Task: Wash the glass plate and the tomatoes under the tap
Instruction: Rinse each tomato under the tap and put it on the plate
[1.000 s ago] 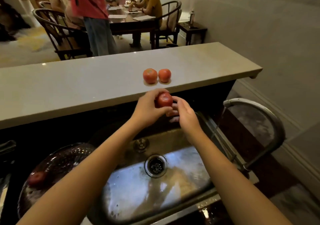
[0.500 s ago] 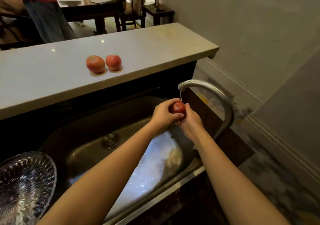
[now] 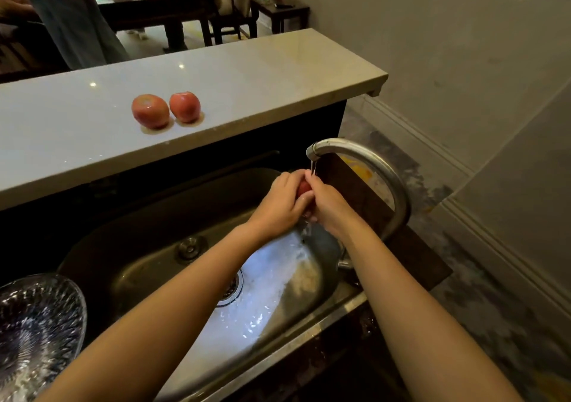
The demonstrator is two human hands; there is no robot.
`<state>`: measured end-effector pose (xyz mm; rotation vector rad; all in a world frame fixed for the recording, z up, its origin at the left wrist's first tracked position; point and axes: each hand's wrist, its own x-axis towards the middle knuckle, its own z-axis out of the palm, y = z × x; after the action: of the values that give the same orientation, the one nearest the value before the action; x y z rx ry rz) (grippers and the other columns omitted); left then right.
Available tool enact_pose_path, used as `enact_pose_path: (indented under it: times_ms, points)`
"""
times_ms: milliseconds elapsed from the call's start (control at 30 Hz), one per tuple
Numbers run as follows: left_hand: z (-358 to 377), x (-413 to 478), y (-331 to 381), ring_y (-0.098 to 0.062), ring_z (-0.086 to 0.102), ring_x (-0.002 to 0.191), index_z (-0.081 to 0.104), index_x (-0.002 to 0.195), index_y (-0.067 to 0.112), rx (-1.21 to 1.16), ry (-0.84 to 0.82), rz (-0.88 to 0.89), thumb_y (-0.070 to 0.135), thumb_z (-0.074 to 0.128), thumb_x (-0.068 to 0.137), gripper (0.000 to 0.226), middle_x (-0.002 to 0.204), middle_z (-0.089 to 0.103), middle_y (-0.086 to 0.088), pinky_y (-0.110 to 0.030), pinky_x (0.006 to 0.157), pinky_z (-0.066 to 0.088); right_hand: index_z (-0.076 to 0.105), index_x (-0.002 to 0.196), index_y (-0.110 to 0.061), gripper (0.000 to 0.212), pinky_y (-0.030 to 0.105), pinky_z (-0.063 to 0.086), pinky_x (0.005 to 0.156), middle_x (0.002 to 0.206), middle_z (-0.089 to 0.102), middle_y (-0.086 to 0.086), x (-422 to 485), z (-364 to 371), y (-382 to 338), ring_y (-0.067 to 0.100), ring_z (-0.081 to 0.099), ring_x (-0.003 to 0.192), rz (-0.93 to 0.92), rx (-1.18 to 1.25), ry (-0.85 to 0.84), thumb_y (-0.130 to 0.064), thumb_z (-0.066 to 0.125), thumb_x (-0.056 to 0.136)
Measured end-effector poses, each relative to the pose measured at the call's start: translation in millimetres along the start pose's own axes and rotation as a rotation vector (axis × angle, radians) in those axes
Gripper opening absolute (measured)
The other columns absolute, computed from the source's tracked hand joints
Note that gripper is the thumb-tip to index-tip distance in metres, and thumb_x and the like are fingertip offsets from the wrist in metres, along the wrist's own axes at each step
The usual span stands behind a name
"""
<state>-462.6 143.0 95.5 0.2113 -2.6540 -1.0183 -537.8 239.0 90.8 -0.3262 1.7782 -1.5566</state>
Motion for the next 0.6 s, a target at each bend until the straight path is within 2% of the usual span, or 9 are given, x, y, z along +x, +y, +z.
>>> enact_pose_path:
  times_ms: [67,133,167,267,333,400,467,533,600]
  points:
    - [-3.2,2.3,-1.1,-0.018,0.052,0.099,0.046,0.122,0.012,-0.023,0.021,0.011,0.031,0.040,0.097,0.032,0.111,0.055,-0.009,-0.034,0.086,0.046,0.068,0.092,-0.017,0.049,0.025,0.046,0.054,0.074,0.066,0.012,0.8,0.6,-4.6,0.020,0.062,0.067,0.016,0.005,-0.001,-0.054,0.035,0.092]
    - [-3.8,4.9,4.1,-0.021,0.059,0.082,0.047,0.110,0.011,-0.100,0.061,-0.046,0.033,0.033,0.098,0.028,0.095,0.061,-0.010,-0.041,0.073,0.051,0.064,0.114,-0.020,0.051,0.032,0.049,0.084,0.109,0.067,0.013,3.6,4.0,-9.0,0.024,0.063,0.101,0.023,-0.059,0.061,-0.053,0.031,0.094]
    - [-1.6,6.0,8.0,-0.022,0.060,0.075,0.047,0.104,0.011,-0.150,0.088,-0.095,0.034,0.031,0.099,0.029,0.087,0.061,-0.010,-0.044,0.069,0.050,0.059,0.122,-0.018,0.051,0.031,0.048,0.087,0.113,0.065,0.008,3.7,7.1,-12.1,0.019,0.060,0.103,0.010,-0.082,0.121,-0.051,0.030,0.096]
    - [6.1,16.0,18.5,-0.024,0.056,0.077,0.053,0.095,0.006,-0.360,0.180,-0.319,0.030,0.027,0.099,0.035,0.086,0.057,-0.011,-0.041,0.071,0.045,0.057,0.120,-0.019,0.039,0.022,0.046,0.066,0.092,0.063,-0.006,1.3,15.9,-13.0,0.013,0.061,0.093,-0.108,0.043,0.202,-0.042,0.036,0.097]
    - [5.6,24.9,25.1,-0.023,0.053,0.075,0.055,0.085,0.006,-0.571,0.218,-0.518,0.026,0.030,0.097,0.034,0.080,0.055,-0.011,-0.038,0.068,0.044,0.056,0.115,-0.022,0.032,0.020,0.048,0.067,0.094,0.063,-0.005,-0.6,20.4,-8.2,0.010,0.062,0.093,-0.167,0.094,0.153,-0.041,0.038,0.096]
    - [4.6,28.7,31.8,-0.020,0.053,0.073,0.056,0.081,0.011,-0.722,0.209,-0.619,0.028,0.033,0.096,0.033,0.076,0.055,-0.008,-0.034,0.066,0.043,0.057,0.109,-0.022,0.027,0.021,0.051,0.070,0.093,0.064,-0.004,-0.4,22.9,-7.4,0.009,0.063,0.090,-0.191,0.084,0.193,-0.038,0.038,0.097]
    - [10.2,27.2,35.7,-0.015,0.056,0.079,0.057,0.093,0.015,-0.723,0.166,-0.575,0.035,0.033,0.097,0.031,0.084,0.057,-0.003,-0.029,0.068,0.044,0.061,0.105,-0.016,0.027,0.032,0.053,0.082,0.091,0.063,0.003,4.4,21.6,-15.1,0.021,0.063,0.094,-0.133,0.146,0.311,-0.030,0.039,0.098]
    - [17.7,23.0,37.6,-0.009,0.056,0.086,0.051,0.114,0.015,-0.688,0.141,-0.489,0.040,0.035,0.097,0.035,0.095,0.057,0.001,-0.022,0.068,0.045,0.066,0.097,-0.011,0.029,0.034,0.051,0.082,0.086,0.064,0.005,5.0,21.6,-22.4,0.023,0.063,0.090,-0.100,0.213,0.382,-0.023,0.040,0.096]
    - [17.2,22.7,36.1,-0.005,0.057,0.081,0.053,0.113,0.014,-0.694,0.159,-0.462,0.040,0.035,0.097,0.035,0.090,0.060,0.004,-0.014,0.059,0.043,0.063,0.094,-0.011,0.029,0.039,0.050,0.086,0.087,0.062,0.007,4.0,24.1,-23.0,0.026,0.062,0.093,-0.157,0.137,0.382,-0.024,0.037,0.097]
